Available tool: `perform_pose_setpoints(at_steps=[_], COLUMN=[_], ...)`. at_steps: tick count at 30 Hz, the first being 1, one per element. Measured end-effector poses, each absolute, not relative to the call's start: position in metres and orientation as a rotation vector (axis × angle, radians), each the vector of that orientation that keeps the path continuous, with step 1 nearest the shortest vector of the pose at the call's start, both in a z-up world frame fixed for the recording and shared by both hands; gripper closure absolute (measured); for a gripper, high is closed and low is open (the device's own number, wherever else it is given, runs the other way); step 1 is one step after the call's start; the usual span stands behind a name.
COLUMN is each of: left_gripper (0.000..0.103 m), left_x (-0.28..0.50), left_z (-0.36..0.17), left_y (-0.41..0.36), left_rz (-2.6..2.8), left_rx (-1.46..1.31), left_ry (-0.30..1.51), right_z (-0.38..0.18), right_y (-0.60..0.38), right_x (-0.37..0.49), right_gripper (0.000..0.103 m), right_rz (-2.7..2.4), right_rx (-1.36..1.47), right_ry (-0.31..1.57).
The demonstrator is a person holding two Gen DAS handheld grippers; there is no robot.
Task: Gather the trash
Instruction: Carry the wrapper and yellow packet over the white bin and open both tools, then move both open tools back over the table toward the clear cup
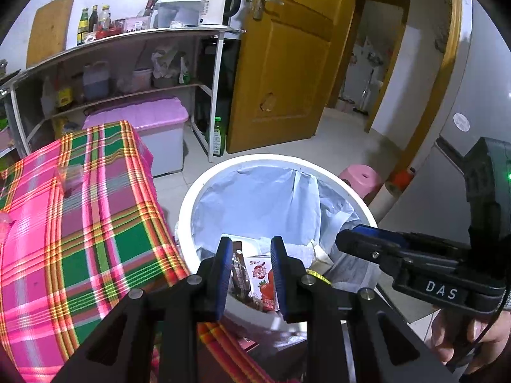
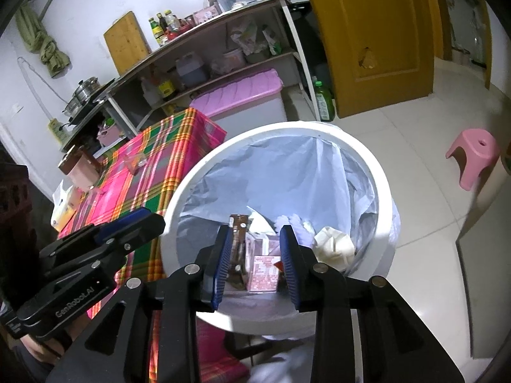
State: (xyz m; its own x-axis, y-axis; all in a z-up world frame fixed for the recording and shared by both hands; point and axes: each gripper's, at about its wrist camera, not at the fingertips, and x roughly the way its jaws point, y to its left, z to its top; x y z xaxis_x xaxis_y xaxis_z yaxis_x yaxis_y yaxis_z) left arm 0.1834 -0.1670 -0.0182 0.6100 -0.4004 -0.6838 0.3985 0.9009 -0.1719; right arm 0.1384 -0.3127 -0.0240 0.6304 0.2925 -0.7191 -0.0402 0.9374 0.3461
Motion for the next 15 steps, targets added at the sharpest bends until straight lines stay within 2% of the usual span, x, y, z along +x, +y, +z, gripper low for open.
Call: perform_pose_setpoints(at_steps=[15], left_gripper=[0.079], left_x=[0.146], left_z=[-0.001], left_y=[-0.133], left_rz=[-0.390], left_rx=[-0.019], left_ry=[0.756], right_z=[-0.005], right_y=[-0.273], right_x=[0.113], right_gripper=[0.071], right_rz=[0.290], right_rx=[0.269], right_ry=[0.843])
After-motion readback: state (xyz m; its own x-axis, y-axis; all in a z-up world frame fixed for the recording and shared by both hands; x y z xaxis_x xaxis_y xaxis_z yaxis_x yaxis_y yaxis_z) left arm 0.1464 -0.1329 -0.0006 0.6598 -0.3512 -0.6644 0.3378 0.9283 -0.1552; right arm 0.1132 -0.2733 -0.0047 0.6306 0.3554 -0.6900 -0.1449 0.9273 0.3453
